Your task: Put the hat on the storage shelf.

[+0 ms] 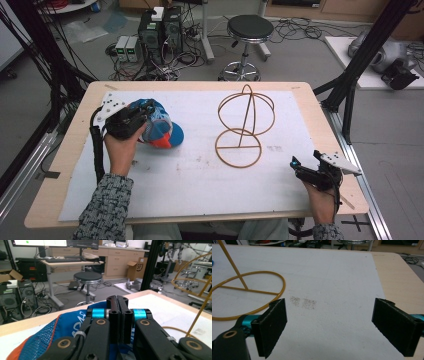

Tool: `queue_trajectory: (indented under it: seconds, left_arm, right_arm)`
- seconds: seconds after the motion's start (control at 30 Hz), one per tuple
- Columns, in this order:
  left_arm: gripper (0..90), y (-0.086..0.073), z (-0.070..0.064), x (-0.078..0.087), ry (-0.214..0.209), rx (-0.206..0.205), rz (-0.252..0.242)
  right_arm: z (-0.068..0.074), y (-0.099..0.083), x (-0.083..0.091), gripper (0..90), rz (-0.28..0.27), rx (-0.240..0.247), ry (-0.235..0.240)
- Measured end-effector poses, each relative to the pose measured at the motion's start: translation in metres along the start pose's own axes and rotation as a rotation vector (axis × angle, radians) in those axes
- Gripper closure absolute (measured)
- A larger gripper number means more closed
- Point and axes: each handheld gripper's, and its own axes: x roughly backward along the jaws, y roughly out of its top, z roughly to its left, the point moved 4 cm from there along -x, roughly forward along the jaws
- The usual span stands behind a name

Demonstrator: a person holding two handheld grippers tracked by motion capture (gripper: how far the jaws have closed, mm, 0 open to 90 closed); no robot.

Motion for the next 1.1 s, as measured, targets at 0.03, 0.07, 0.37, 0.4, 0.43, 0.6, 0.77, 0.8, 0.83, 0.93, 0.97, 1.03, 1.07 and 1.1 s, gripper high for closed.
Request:
queue_trajectory:
  seconds: [0.03, 0.07, 0.37, 0.4, 0.43, 0.6, 0.77, 0.8, 0.83, 0.93, 0.97, 1.03, 1.07, 1.1]
  left_arm:
    - [88.2, 0.004, -0.001, -0.001, -0.004, -0.001, -0.003]
    - [88.2, 0.007, -0.001, -0.001, -0.004, -0.001, -0.003]
    - [88.2, 0.042, -0.010, -0.013, -0.011, -0.032, -0.014]
    - [88.2, 0.046, -0.012, -0.015, -0.015, -0.035, -0.018]
    - [88.2, 0.051, -0.012, -0.016, -0.017, -0.039, -0.020]
    - [88.2, 0.071, -0.014, -0.021, -0.020, -0.044, -0.049]
    - [88.2, 0.087, -0.017, -0.028, -0.024, -0.054, -0.060]
    - [88.2, 0.090, -0.018, -0.029, -0.024, -0.054, -0.062]
    - [88.2, 0.093, -0.018, -0.031, -0.023, -0.054, -0.064]
    - [88.2, 0.103, -0.019, -0.036, -0.025, -0.056, -0.072]
    - [88.2, 0.106, -0.019, -0.037, -0.024, -0.061, -0.072]
    - [88.2, 0.113, -0.020, -0.042, -0.021, -0.062, -0.071]
    - [88.2, 0.116, -0.021, -0.044, -0.021, -0.067, -0.073]
    - [88.2, 0.119, -0.022, -0.046, -0.020, -0.072, -0.072]
  right_arm:
    - [0.000, 0.000, 0.000, 11.8, 0.001, 0.001, 0.000]
    - [-0.001, 0.000, 0.000, 11.9, 0.002, -0.001, -0.001]
    - [-0.001, 0.000, 0.000, 11.9, -0.006, -0.007, 0.003]
    - [-0.002, 0.000, 0.000, 11.9, -0.007, -0.004, 0.003]
    - [-0.002, 0.000, 0.000, 11.9, -0.006, -0.004, 0.003]
    - [-0.002, 0.000, 0.000, 11.8, -0.005, -0.007, 0.003]
    - [-0.002, 0.000, 0.000, 11.9, -0.004, -0.008, 0.006]
    - [-0.002, 0.000, 0.000, 11.8, -0.003, -0.007, 0.005]
    - [-0.002, 0.000, 0.000, 11.9, -0.005, -0.005, 0.005]
    - [-0.001, 0.000, -0.001, 11.8, -0.002, -0.008, 0.007]
    - [-0.001, 0.000, -0.001, 11.8, -0.003, -0.007, 0.008]
    - [-0.001, 0.000, -0.001, 11.8, -0.003, -0.003, 0.008]
    - [-0.001, 0.000, -0.001, 11.9, -0.003, -0.002, 0.007]
    - [-0.001, 0.000, -0.001, 11.9, -0.001, -0.003, 0.006]
